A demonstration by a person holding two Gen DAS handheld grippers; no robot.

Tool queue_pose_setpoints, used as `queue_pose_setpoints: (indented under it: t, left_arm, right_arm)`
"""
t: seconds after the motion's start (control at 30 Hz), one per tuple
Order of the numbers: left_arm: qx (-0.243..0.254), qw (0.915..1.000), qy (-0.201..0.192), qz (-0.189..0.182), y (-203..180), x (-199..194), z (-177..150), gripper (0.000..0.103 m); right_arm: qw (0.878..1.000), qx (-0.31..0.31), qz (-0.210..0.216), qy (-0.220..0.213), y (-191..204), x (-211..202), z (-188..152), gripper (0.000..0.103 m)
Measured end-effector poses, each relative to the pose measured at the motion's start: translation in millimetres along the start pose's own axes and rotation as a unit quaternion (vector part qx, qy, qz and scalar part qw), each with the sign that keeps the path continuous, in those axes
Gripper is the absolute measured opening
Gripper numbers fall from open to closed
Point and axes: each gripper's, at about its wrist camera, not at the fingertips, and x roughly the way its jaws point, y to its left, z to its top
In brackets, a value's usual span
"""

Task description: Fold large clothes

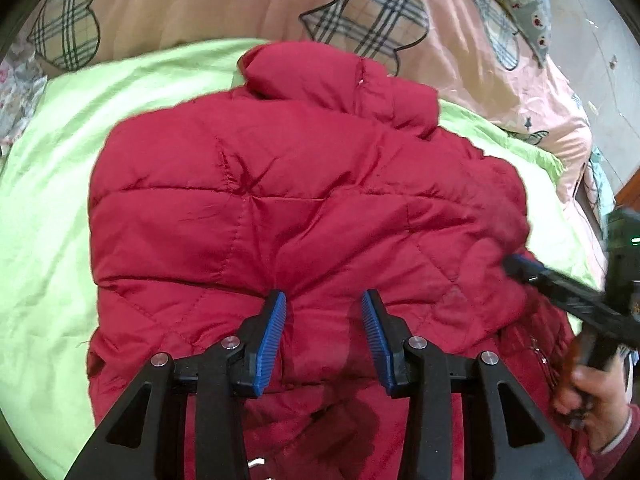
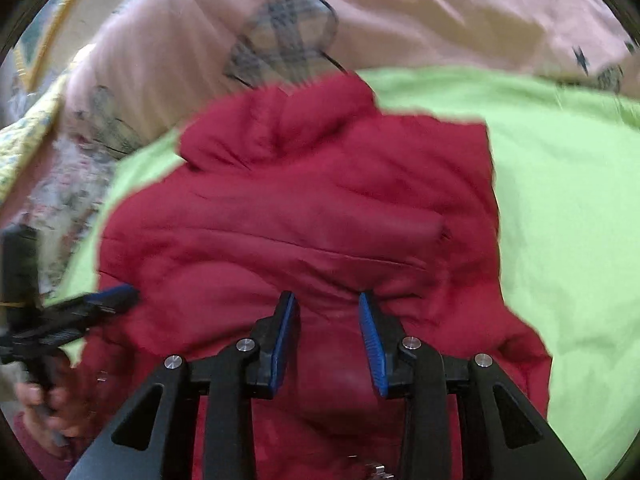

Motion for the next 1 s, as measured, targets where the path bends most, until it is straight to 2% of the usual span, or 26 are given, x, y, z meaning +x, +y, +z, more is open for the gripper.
queue_pose_setpoints:
  t: [0.1, 0.23, 0.4, 0.53, 0.67, 0.77, 0.93, 1.0]
  left_arm:
    - [0.001, 0.9997, -0.02, -0.014, -3.0, -17.7, 3.5, 0.04]
    - [-0.02, 0.9992, -0.035, 0.006, 5.1, -23.8, 11.0, 0.045]
    - [-0.037, 0.9993, 0.001, 0.007, 17.3, 3.9, 9.2, 0.045]
    - [-0.017, 0.9995, 0.01, 0.024, 12.9, 14.3, 7.2, 0.045]
    - [-0.024, 0.9994, 0.017, 0.018, 17.2, 21.2, 8.2, 0.045]
    - [-0.024, 0.9994, 0.016, 0.021, 17.5, 23.1, 7.7, 0.045]
    - [-0.018, 0.9993, 0.013, 0.03, 13.7, 25.1, 5.5, 0.045]
    - [-0.015, 0.9993, 0.012, 0.032, 12.8, 24.4, 4.0, 0.045]
  right_arm:
    - [1.0, 0.024, 0.008, 0.005, -14.6, 8.4, -9.1, 0.032]
    - [1.0, 0.027, 0.0, 0.008, -13.5, 8.4, -12.2, 0.032]
    - [0.999, 0.033, 0.0, 0.014, -15.8, 8.2, -15.6, 0.033]
    - [0.999, 0.045, 0.012, 0.018, -18.3, 12.8, -15.0, 0.033]
    - [0.999, 0.047, 0.013, 0.018, -18.3, 12.8, -14.8, 0.033]
    - [0.999, 0.047, 0.011, 0.01, -17.3, 2.1, -15.0, 0.034]
    - [0.998, 0.041, 0.018, -0.039, -7.9, -28.4, -10.5, 0.037]
    - [0.998, 0.031, 0.025, -0.045, -2.9, -28.7, -8.4, 0.037]
